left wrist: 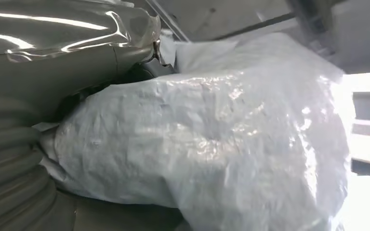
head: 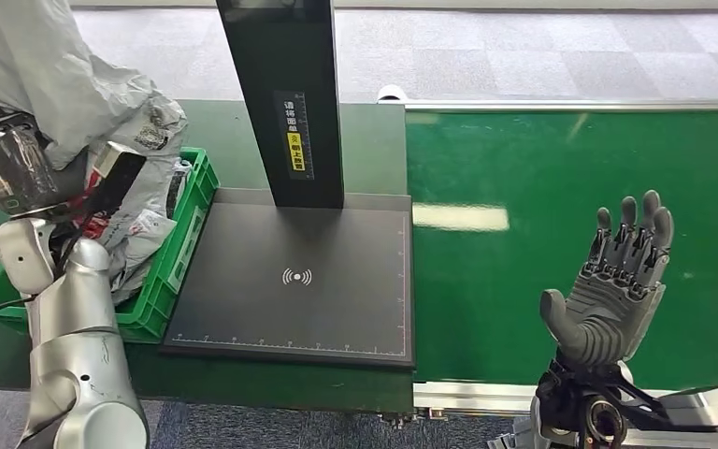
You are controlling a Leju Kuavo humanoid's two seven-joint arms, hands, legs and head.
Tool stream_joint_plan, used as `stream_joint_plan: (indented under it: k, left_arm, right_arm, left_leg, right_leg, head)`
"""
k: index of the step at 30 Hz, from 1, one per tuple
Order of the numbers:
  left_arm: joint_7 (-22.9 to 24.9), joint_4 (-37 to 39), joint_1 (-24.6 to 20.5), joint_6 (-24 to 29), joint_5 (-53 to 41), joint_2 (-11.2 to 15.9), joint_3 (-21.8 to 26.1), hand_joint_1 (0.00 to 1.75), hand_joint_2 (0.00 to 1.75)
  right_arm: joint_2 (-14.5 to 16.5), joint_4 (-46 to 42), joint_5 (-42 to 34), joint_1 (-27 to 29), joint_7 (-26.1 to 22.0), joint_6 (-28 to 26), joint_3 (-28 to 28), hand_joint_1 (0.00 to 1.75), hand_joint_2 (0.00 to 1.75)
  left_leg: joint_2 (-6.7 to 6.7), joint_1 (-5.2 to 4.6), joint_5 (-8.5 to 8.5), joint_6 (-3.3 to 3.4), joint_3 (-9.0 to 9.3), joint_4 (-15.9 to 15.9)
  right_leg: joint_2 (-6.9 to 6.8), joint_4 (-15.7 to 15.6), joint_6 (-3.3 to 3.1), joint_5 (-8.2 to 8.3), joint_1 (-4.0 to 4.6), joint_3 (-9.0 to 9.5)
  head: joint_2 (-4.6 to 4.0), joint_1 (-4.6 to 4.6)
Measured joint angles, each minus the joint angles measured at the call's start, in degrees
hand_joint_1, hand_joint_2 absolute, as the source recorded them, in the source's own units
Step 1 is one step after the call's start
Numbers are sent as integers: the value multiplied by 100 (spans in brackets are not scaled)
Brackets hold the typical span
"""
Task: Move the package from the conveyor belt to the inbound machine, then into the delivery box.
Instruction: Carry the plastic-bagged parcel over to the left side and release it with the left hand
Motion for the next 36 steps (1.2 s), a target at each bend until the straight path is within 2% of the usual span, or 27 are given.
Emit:
stream_joint_plan:
  k: [2, 5, 8, 11, 14, 18, 22, 31, 36]
  left_arm:
    - [1021, 391, -134, 10, -312, 101, -80, 175, 175]
    - [2409, 1468, -403, -152, -377, 371, -646, 174, 175]
    - [3491, 2473, -663, -638, -382, 578, -1354, 175, 175]
    - [4233, 3142, -818, -1133, -382, 712, -2117, 175, 175]
    - [4473, 3533, -887, -1345, -382, 806, -2676, 174, 175]
    - [4610, 3855, -962, -1932, -351, 876, -2981, 164, 175]
    - [4751, 4035, -929, -2125, -323, 924, -3014, 172, 175]
    - [5201, 4197, -679, -2333, -246, 1098, -2861, 169, 175]
    - [5265, 4206, -589, -2364, -227, 1150, -2692, 168, 175]
  right_arm:
    - [-4, 101, -22, -68, 0, 10, -4, 0, 175]
    - [-19, 201, -48, -125, 0, 55, -13, 0, 175]
    - [-43, 278, -72, -144, 0, 108, -25, 0, 175]
    - [-69, 343, -76, -149, 0, 143, -46, 0, 175]
    - [-93, 391, -79, -161, 0, 157, -68, 0, 175]
    - [-128, 483, -96, -195, 0, 216, -87, 0, 175]
    - [-160, 595, -119, -211, 0, 274, -101, 0, 175]
    - [-253, 740, -187, -209, 0, 341, -102, 0, 175]
    - [-286, 773, -187, -208, 0, 349, -102, 0, 175]
  left_leg:
    - [-5, 1, 0, -1, 1, 0]
    - [-21, 4, 2, -2, 1, -1]
    - [-13, 3, 3, -3, 1, -2]
    - [-2, -1, 2, -2, 2, -1]
    - [-4, -3, 1, -2, 1, -1]
    - [-5, -2, -2, -4, 3, -2]
    - [-5, -2, -3, -5, 12, -4]
    - [-1, -2, -6, -8, 36, -6]
    - [5, -2, -8, -11, 45, -8]
  right_leg:
    - [-3, -1, -2, -1, 1, -2]
    - [-17, -1, -4, -3, 3, 3]
    - [-13, 1, -4, -2, 3, 7]
    - [-3, 1, -2, -1, -1, 6]
    - [-4, 0, -2, -1, -3, 5]
    - [-4, 0, -4, -3, -2, 7]
    - [-4, 0, -4, -3, -1, 16]
    - [0, 0, -5, -5, -2, 38]
    - [8, 0, -6, -6, -1, 42]
  head:
    - [0, -1]
    - [0, -1]
    - [0, 1]
    - [0, 1]
    - [0, 1]
    - [0, 0]
    - [0, -1]
    - [0, 1]
    - [0, -1]
